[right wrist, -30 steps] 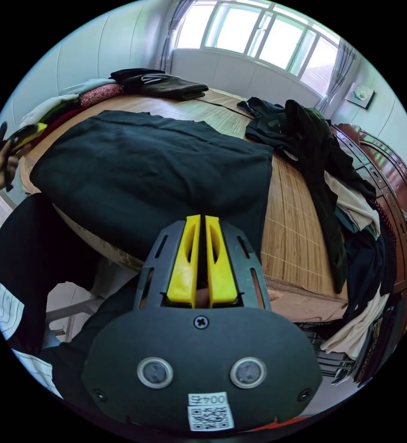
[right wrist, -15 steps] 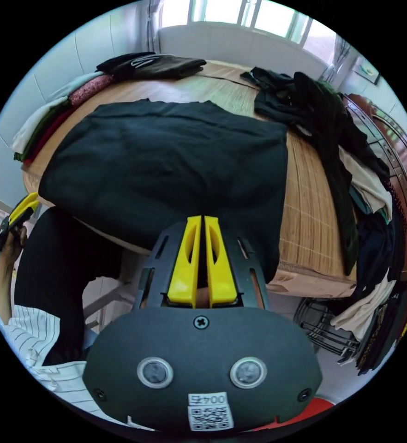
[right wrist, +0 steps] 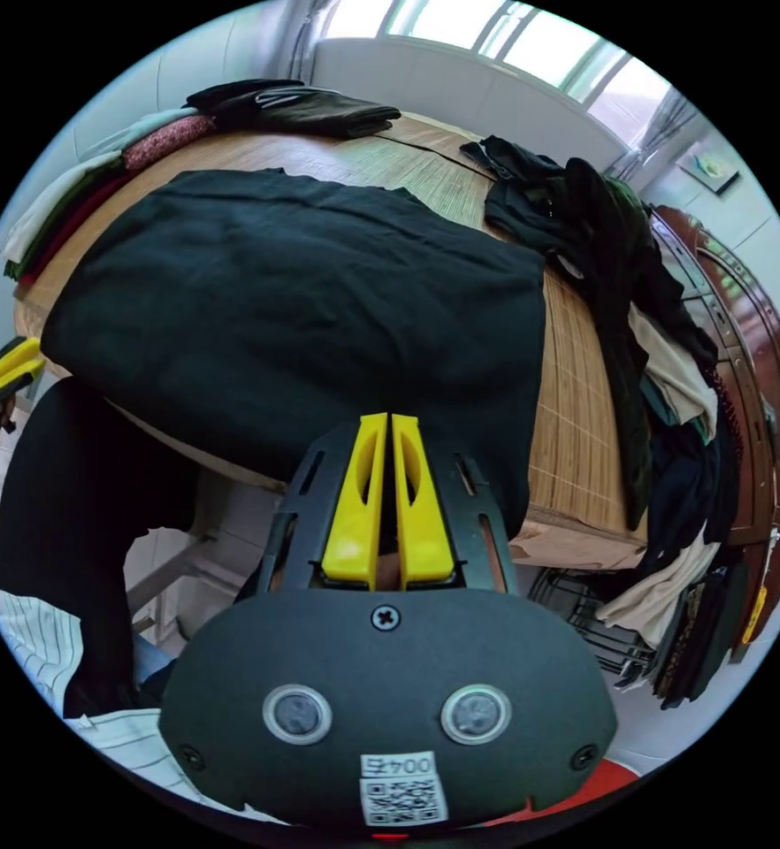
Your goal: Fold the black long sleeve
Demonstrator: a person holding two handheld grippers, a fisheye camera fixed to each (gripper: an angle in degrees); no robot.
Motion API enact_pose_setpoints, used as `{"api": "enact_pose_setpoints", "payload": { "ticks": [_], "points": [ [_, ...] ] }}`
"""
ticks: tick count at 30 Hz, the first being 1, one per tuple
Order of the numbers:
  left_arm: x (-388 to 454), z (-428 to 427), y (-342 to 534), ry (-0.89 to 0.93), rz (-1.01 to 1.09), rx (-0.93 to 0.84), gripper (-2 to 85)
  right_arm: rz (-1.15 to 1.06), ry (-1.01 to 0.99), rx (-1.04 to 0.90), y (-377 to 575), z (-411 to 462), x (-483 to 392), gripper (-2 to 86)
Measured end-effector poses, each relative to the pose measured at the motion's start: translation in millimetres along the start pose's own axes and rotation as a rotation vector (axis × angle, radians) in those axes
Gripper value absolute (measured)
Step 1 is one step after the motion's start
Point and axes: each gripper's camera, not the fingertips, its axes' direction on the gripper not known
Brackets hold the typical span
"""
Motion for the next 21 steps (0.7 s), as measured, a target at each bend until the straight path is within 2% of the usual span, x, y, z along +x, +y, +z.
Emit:
{"api": "enact_pose_setpoints", "payload": {
  "ticks": [4,12,17,21],
  "points": [
    [-9,-3,-8,0.011,0.024,0.008,4.3,-0.015,0.041,-0.003,1,-4,-6,1.2],
    [-25,1,-23,0.006,0.063,-0.039,1.3,0.032,-0.058,-0.003,5,-15,16,1.0],
    [-65,11,-16,0.138,-0.082,-0.068,0.8,0.036,-0.073,-0.004,10,-23,26,1.1],
    [-85,-11,-29,0.212,-0.181,-0.022,0.5,0.047,-0.095,-0.001,14,-30,36,1.2]
  ]
}}
